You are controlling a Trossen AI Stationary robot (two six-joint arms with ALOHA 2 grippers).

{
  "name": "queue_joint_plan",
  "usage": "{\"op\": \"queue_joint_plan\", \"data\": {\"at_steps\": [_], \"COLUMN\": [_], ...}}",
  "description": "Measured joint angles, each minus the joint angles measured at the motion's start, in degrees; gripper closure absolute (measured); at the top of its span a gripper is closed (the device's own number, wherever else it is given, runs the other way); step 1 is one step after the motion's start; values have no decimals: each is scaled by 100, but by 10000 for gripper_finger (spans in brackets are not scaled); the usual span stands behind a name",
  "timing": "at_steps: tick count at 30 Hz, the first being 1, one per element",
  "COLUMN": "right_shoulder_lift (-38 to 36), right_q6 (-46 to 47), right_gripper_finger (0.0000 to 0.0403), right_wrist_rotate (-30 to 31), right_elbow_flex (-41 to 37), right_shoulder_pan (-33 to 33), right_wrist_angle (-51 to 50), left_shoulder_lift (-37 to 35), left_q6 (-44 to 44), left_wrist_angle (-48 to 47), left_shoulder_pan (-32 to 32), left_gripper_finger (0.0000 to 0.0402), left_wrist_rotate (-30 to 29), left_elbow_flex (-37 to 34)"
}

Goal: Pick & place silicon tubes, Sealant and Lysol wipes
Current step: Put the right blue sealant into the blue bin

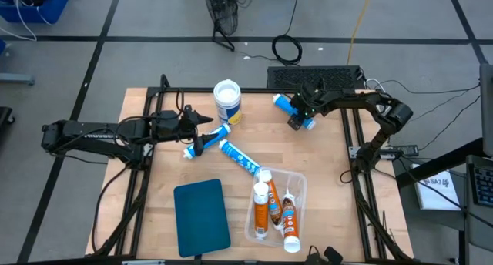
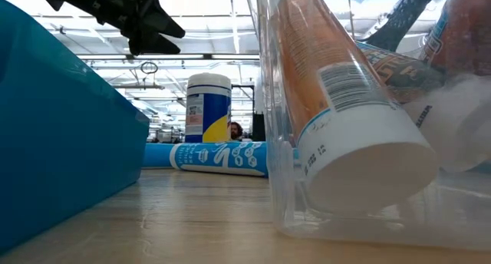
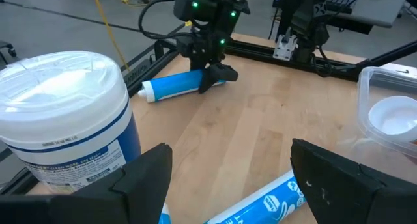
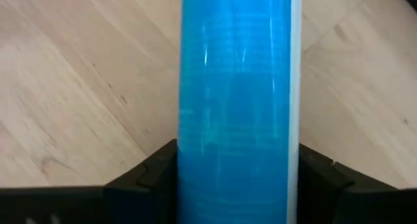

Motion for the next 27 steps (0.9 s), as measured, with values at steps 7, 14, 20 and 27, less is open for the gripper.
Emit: {"op": "queue_joint_plan", "data": {"at_steps": [7,14,20,27], "right_shoulder_lift": [-119,-1361,-2776,-3815], "right_q6": [144,177,518,871], "right_gripper_finger": [201,201,201,202], "right_wrist_rotate": [18,78,23,-152], "right_elbow_flex": [-7,-64,-40,-635], "right_shoulder_pan": [74,409,990,2416], "right_wrist_angle": [52,269,512,2497], "left_shoulder_lift": [0,0,2,2], "left_q6": [46,44,26,5], "left_wrist_angle": [0,0,1,110], "left_shoulder_pan": [0,0,-7,-2], "left_gripper_finger": [96,96,96,96], "left_wrist_rotate": [0,6,17,-35], "left_elbow_flex": [0,0,0,0]}}
